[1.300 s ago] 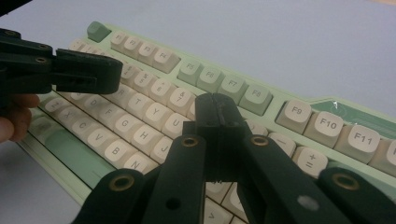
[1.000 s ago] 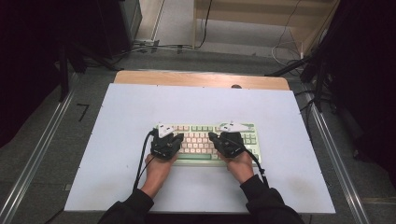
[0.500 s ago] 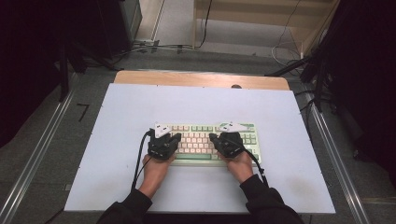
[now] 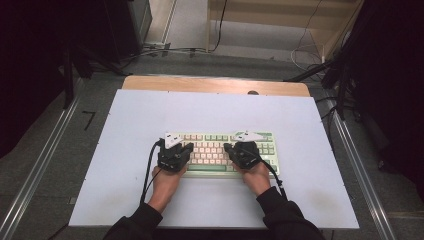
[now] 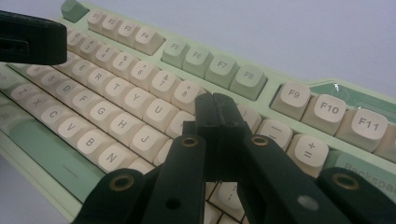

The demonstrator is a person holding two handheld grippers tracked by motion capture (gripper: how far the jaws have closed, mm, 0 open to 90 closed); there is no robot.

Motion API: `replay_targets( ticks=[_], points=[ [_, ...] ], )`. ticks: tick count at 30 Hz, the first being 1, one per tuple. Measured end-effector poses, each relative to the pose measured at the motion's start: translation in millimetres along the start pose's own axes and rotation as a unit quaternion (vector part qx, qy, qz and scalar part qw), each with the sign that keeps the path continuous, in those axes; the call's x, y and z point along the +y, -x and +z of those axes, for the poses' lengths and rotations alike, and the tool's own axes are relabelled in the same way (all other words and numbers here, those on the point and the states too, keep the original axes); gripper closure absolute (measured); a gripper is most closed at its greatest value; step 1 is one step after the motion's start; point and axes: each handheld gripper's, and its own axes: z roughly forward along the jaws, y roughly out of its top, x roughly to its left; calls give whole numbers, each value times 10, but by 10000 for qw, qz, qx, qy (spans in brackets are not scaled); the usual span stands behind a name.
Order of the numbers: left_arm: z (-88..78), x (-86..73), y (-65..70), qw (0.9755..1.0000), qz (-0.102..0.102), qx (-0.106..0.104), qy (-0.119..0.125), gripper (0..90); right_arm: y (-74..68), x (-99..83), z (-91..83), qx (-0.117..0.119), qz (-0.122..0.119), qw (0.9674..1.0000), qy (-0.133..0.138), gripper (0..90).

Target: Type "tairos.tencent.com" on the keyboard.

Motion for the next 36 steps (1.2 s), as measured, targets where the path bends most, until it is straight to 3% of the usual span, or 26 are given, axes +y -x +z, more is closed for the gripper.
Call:
replay_targets(
  ticks=[36],
  points=[
    [-86,-15,-43,10000,-65,-31,37,900,-42,-17,37,-25,-78,9999,-84,874]
  ],
)
